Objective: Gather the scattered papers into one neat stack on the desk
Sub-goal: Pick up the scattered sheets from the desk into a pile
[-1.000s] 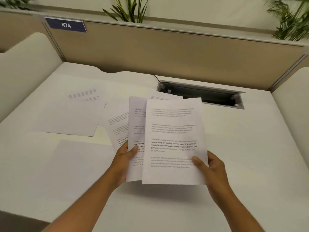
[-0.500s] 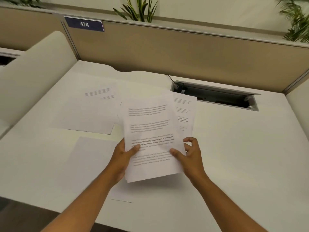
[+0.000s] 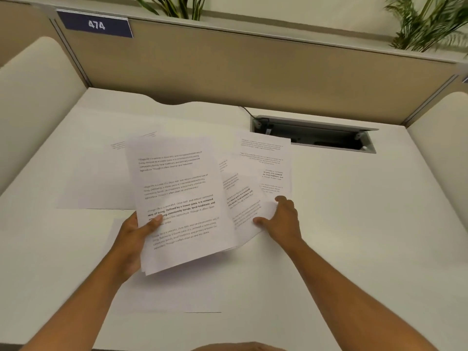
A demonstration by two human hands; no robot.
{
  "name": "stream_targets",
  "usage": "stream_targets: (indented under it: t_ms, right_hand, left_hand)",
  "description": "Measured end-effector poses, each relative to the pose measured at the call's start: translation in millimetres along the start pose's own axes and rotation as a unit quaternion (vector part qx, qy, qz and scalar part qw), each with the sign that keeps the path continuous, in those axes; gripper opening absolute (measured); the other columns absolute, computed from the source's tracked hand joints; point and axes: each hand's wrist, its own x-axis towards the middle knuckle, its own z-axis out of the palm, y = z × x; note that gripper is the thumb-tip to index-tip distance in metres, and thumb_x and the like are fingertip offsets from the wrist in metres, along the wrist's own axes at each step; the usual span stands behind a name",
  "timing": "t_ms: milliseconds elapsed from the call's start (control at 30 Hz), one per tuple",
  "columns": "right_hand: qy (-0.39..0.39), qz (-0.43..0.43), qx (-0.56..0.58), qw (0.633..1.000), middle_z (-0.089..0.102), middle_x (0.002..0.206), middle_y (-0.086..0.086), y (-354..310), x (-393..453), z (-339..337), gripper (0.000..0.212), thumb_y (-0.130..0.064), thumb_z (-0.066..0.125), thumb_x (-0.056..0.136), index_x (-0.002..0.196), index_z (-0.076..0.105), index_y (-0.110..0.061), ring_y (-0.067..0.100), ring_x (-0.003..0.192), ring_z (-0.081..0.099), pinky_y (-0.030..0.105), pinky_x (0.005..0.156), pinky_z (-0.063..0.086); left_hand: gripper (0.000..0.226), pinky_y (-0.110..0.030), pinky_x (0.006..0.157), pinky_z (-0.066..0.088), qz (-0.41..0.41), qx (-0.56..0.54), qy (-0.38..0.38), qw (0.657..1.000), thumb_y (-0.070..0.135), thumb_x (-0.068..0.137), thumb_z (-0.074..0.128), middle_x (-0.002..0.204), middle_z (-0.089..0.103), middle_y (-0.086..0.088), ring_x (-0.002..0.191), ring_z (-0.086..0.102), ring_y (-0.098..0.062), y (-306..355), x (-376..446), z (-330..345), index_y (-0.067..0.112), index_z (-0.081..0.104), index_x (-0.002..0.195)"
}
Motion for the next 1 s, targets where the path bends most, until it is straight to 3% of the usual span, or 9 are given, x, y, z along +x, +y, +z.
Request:
stream_targets:
  t_ms: [100, 267, 367, 433, 533, 700, 800, 900, 1000]
  right_hand:
    - [-0.011, 0.023, -0.009, 1.0, 0.066, 0.131, 0.009, -7.0, 11.4, 2.2, 0.09, -0.042, 0.093, 0.072, 0.144, 0.048, -0.014, 0.035, 0.13, 0.052, 0.046, 0.105, 0.048]
    - [-0.034, 0.039, -0.022, 0.998, 0.068, 0.12, 0.003, -15.8, 22.9, 0.7, 0.049, -0.032, 0.093, 0.072, 0.111, 0.066, -0.019, 0.03, 0.121, 0.057, 0.04, 0.1, 0.049]
    - [-0.042, 0.032, 0.025, 0.998, 0.064, 0.102, 0.002, -19.1, 25.8, -1.7, 0.04, -0.014, 0.091, 0.072, 0.095, 0.059, -0.016, 0.026, 0.098, 0.062, 0.033, 0.08, 0.051]
    - [-0.039, 0.042, 0.076, 0.995, 0.063, 0.102, 0.004, -21.4, 26.4, -3.2, 0.044, -0.005, 0.088, 0.073, 0.104, 0.058, -0.011, 0.027, 0.093, 0.063, 0.03, 0.069, 0.048]
    - [-0.055, 0.06, 0.111, 0.991, 0.067, 0.115, 0.01, -26.5, 28.5, -3.5, 0.05, -0.006, 0.088, 0.075, 0.118, 0.063, -0.009, 0.032, 0.102, 0.067, 0.033, 0.079, 0.054]
    - [-0.07, 0.077, 0.207, 0.973, 0.075, 0.116, 0.019, -24.2, 36.6, -16.1, 0.01, -0.005, 0.076, 0.092, 0.1, 0.073, -0.011, 0.037, 0.104, 0.073, 0.049, 0.086, 0.066]
    - [-0.062, 0.093, 0.318, 0.941, 0.076, 0.12, 0.015, -14.8, 32.4, -30.2, 0.016, -0.006, 0.073, 0.097, 0.102, 0.072, -0.02, 0.031, 0.101, 0.075, 0.035, 0.065, 0.068]
    - [-0.034, 0.092, 0.376, 0.921, 0.076, 0.121, 0.01, 0.6, 24.0, -41.4, 0.016, -0.01, 0.074, 0.098, 0.108, 0.072, -0.023, 0.03, 0.106, 0.076, 0.029, 0.066, 0.066]
    - [-0.017, 0.093, 0.443, 0.892, 0.076, 0.125, 0.01, 11.5, 13.3, -48.8, 0.025, -0.01, 0.072, 0.099, 0.124, 0.069, -0.013, 0.031, 0.113, 0.074, 0.028, 0.071, 0.066]
  left_hand:
    - [0.028, -0.041, 0.073, 0.071, -0.002, -0.003, -0.008, 1.0, 0.014, 0.106, 0.069, 0.128, 0.086, -0.006, 0.105, 0.086, -0.03, 3.0, 7.3, -11.7, 0.03, 0.08, 0.127]
    - [0.033, -0.043, 0.077, 0.071, -0.002, -0.005, -0.02, 1.0, 0.014, 0.105, 0.07, 0.131, 0.085, -0.007, 0.109, 0.085, -0.032, 10.0, 15.7, -27.9, 0.027, 0.075, 0.135]
    - [0.039, -0.043, 0.077, 0.072, 0.005, -0.011, -0.026, 1.0, 0.015, 0.1, 0.072, 0.13, 0.085, -0.007, 0.109, 0.085, -0.032, 14.2, 18.1, -38.1, 0.024, 0.073, 0.138]
    - [0.041, -0.046, 0.08, 0.071, 0.006, -0.009, -0.024, 1.0, 0.015, 0.101, 0.072, 0.131, 0.084, -0.008, 0.111, 0.084, -0.034, 16.9, 20.0, -44.4, 0.023, 0.07, 0.142]
    - [0.041, -0.047, 0.082, 0.07, 0.004, -0.016, -0.024, 1.0, 0.013, 0.103, 0.07, 0.132, 0.084, -0.008, 0.112, 0.083, -0.034, 19.2, 22.2, -51.2, 0.022, 0.07, 0.143]
    - [0.038, -0.045, 0.079, 0.072, -0.002, -0.031, -0.023, 0.999, 0.011, 0.104, 0.069, 0.13, 0.084, -0.009, 0.109, 0.085, -0.033, 19.4, 24.9, -54.9, 0.023, 0.073, 0.139]
    - [0.042, -0.047, 0.083, 0.071, -0.001, -0.035, -0.018, 0.999, 0.017, 0.098, 0.074, 0.132, 0.084, -0.01, 0.114, 0.083, -0.036, 18.4, 26.4, -54.1, 0.023, 0.073, 0.139]
    - [0.051, -0.053, 0.092, 0.066, 0.002, -0.045, -0.014, 0.999, 0.021, 0.09, 0.078, 0.133, 0.083, -0.011, 0.119, 0.08, -0.041, 16.7, 28.5, -53.9, 0.022, 0.072, 0.14]
    - [0.042, -0.058, 0.101, 0.061, -0.006, -0.051, -0.013, 0.999, 0.014, 0.1, 0.073, 0.134, 0.082, -0.012, 0.122, 0.078, -0.043, 14.1, 33.0, -53.7, 0.02, 0.071, 0.141]
